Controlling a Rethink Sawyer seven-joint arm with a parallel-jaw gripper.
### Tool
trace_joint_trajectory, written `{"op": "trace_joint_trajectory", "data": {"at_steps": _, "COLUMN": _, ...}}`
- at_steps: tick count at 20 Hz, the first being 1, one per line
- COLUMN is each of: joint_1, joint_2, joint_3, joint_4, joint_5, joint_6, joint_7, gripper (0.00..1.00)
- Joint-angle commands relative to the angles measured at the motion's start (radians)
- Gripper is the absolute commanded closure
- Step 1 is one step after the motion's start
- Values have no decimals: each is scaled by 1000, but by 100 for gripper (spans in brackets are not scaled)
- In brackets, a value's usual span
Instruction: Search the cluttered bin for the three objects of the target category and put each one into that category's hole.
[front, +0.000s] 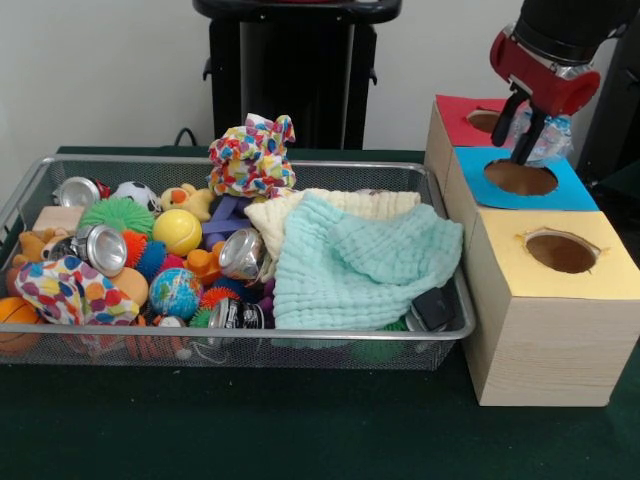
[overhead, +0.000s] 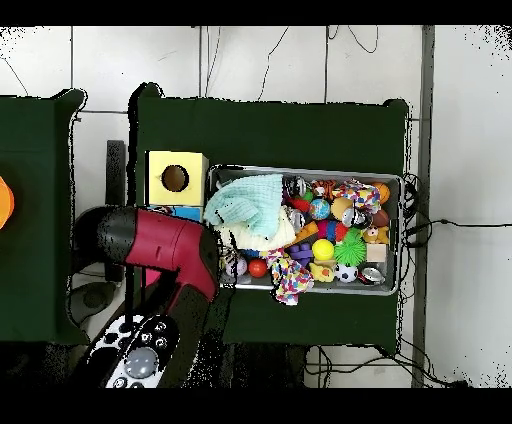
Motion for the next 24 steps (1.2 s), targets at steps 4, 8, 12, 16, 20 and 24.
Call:
{"op": "trace_joint_trajectory", "data": {"at_steps": 4, "joint_1": -63, "joint_2": 32, "joint_3": 61, "joint_4": 56, "joint_5": 30, "joint_6": -92, "joint_7": 208, "gripper": 100}}
{"op": "trace_joint_trajectory", "data": {"at_steps": 8, "joint_1": -65, "joint_2": 29, "joint_3": 63, "joint_4": 61, "joint_5": 27, "joint_6": -98, "joint_7": 207, "gripper": 100}}
{"op": "trace_joint_trajectory", "data": {"at_steps": 12, "joint_1": -59, "joint_2": 29, "joint_3": 57, "joint_4": 55, "joint_5": 25, "joint_6": -84, "joint_7": 220, "gripper": 100}}
{"op": "trace_joint_trajectory", "data": {"at_steps": 16, "joint_1": -57, "joint_2": 39, "joint_3": 58, "joint_4": 57, "joint_5": 26, "joint_6": -99, "joint_7": 225, "gripper": 100}}
{"op": "trace_joint_trajectory", "data": {"at_steps": 20, "joint_1": -60, "joint_2": 37, "joint_3": 56, "joint_4": 53, "joint_5": 25, "joint_6": -90, "joint_7": 224, "gripper": 100}}
{"op": "trace_joint_trajectory", "data": {"at_steps": 24, "joint_1": -58, "joint_2": 35, "joint_3": 55, "joint_4": 54, "joint_5": 26, "joint_6": -86, "joint_7": 226, "gripper": 100}}
